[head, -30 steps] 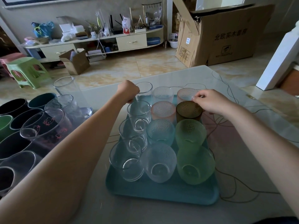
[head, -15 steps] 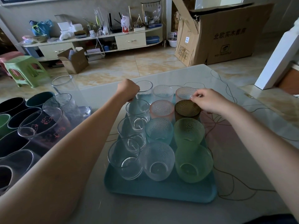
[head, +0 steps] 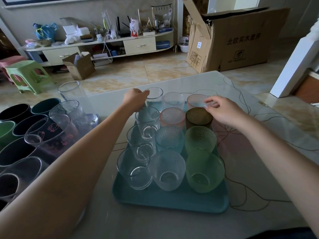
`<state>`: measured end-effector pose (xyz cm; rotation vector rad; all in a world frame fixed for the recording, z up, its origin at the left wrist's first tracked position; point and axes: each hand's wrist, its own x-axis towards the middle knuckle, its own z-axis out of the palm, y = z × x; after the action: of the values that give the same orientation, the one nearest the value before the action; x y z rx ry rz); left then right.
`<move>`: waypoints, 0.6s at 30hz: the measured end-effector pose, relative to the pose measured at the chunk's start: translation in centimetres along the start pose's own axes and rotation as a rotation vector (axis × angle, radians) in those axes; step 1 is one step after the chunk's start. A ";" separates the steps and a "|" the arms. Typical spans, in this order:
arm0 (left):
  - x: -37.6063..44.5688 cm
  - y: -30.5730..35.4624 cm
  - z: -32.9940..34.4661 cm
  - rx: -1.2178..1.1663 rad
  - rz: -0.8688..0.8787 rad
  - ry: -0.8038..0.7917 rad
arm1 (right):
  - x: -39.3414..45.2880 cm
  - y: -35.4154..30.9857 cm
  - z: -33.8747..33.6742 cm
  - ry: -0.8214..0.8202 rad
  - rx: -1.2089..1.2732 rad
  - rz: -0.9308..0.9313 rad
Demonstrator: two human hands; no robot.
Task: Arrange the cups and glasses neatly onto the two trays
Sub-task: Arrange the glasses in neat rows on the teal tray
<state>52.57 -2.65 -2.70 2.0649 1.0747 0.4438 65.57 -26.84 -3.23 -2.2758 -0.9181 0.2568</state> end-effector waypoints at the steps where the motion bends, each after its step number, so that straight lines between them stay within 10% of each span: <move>1: -0.1 0.0 -0.1 -0.013 -0.007 -0.008 | 0.1 -0.2 0.0 0.085 -0.046 -0.045; 5: -0.5 0.0 -0.2 -0.016 -0.012 -0.025 | 1.9 -2.6 0.7 0.257 -0.221 -0.242; 18: -0.7 -0.1 0.0 -0.008 0.020 -0.076 | 3.9 -6.8 2.0 -0.080 -0.793 -0.503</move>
<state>52.09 -3.23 -2.80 2.0700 1.0066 0.3756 63.88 -19.58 -0.07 -2.5996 -1.8362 -0.2988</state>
